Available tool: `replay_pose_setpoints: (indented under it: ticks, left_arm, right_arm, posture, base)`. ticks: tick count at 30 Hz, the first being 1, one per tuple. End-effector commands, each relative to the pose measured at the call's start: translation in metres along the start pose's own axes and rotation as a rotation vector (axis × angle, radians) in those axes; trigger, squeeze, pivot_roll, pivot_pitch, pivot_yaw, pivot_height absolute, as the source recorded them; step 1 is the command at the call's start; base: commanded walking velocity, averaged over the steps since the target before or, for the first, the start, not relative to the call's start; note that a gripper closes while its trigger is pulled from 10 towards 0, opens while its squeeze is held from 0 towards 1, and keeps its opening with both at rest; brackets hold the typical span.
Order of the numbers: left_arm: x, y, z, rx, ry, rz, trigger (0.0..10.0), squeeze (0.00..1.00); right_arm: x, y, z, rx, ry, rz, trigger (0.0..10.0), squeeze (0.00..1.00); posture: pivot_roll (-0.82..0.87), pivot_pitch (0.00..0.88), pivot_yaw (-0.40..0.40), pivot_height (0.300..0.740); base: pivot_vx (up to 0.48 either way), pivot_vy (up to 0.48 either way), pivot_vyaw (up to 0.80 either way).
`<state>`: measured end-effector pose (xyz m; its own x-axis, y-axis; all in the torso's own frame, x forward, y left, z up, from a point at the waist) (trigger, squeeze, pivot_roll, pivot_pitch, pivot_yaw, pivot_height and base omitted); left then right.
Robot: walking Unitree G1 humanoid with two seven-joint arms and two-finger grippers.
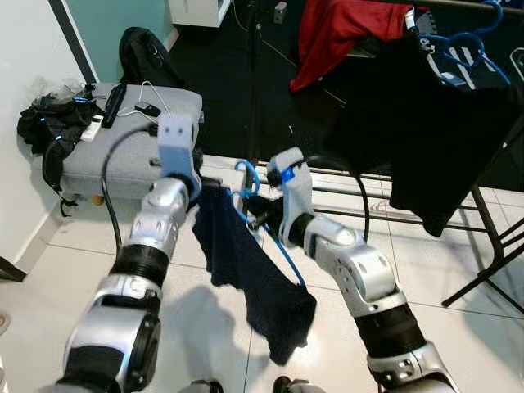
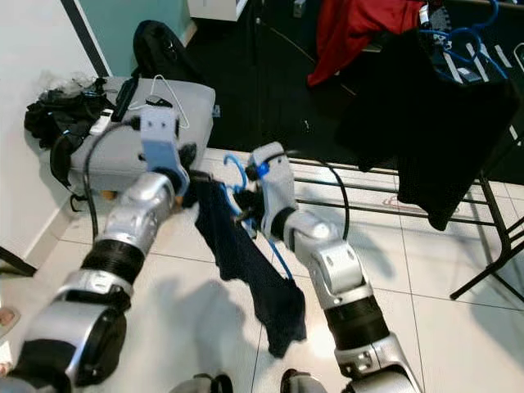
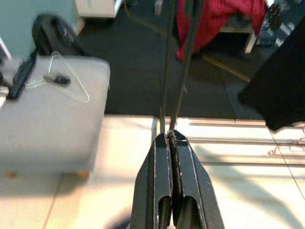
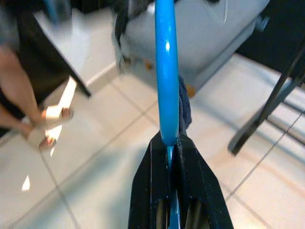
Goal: Hang hanger
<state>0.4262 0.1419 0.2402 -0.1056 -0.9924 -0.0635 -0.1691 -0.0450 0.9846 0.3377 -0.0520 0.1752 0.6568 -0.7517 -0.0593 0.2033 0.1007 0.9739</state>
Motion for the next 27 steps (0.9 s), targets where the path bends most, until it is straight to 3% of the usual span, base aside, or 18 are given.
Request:
replay_pose_setpoints:
  ticks: [1,12,13,15,16,17,18,21,27]
  left_arm:
    - [-0.007,-0.007,0.001,-0.028,0.008,-0.030,0.0,0.00]
    - [-0.012,-0.011,-0.001,-0.049,-0.014,-0.087,0.0,0.00]
    - [-0.003,-0.012,-0.001,-0.063,-0.069,-0.078,0.0,0.00]
    - [0.000,-0.013,-0.001,-0.069,-0.088,-0.071,0.0,0.00]
    - [0.006,-0.018,0.000,-0.099,-0.133,-0.040,4.7,0.11]
    - [0.006,-0.018,0.000,-0.099,-0.133,-0.040,4.7,0.11]
    - [0.013,-0.023,0.003,-0.122,-0.191,-0.009,10.0,1.00]
    - [0.026,-0.042,0.015,-0.181,-0.278,0.075,10.0,1.00]
    - [0.036,-0.051,0.019,-0.199,-0.300,0.178,10.0,1.00]
  right_arm:
    - [-0.006,0.001,0.002,0.003,0.019,0.013,10.0,0.00]
    - [-0.012,0.012,0.014,0.050,0.043,0.034,10.0,0.00]
    - [-0.005,0.028,0.017,0.147,-0.019,0.030,10.0,0.00]
    - [-0.001,0.033,0.018,0.178,-0.042,0.027,10.0,0.00]
    - [0.004,0.042,0.019,0.229,-0.081,0.019,10.0,0.00]
    - [0.004,0.042,0.019,0.229,-0.081,0.019,10.0,0.00]
    - [0.010,0.053,0.020,0.287,-0.125,0.010,10.0,0.00]
    - [0.021,0.078,0.020,0.388,-0.179,-0.008,10.0,0.00]
    - [0.014,0.084,0.015,0.379,-0.130,0.016,10.0,0.00]
  posture:
    - [-0.06,0.221,0.030,0.740]
    - [-0.06,0.217,0.040,0.740]
    - [-0.06,0.211,0.044,0.740]
    - [-0.06,0.211,0.044,0.740]
    - [-0.05,0.205,0.044,0.740]
    - [-0.05,0.205,0.044,0.740]
    - [-0.05,0.202,0.044,0.740]
    - [-0.05,0.195,0.037,0.740]
    - [-0.06,0.188,0.021,0.740]
  base:
    - [0.000,0.000,0.00]
    - [0.000,0.000,0.00]
    - [0.000,0.000,0.00]
    - [0.000,0.000,0.00]
    - [0.000,0.000,0.00]
    - [0.000,0.000,0.00]
    - [0.000,0.000,0.00]
    - [0.000,0.000,0.00]
    - [0.000,0.000,0.00]
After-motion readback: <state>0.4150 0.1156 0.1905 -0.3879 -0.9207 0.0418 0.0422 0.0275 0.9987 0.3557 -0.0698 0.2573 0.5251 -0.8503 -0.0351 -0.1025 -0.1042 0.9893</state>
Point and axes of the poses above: a point about 5 cm out from each wrist's last joint towards the gripper, its own z axis pointing back from the gripper into the wrist, its own y axis along the axis of the wrist's last joint, x = y × z, the point moved 2 cm from there along -z, pointing out of the wrist towards the gripper, and after that the axes turned 2 degrees about -z, right-handed, at the moved point
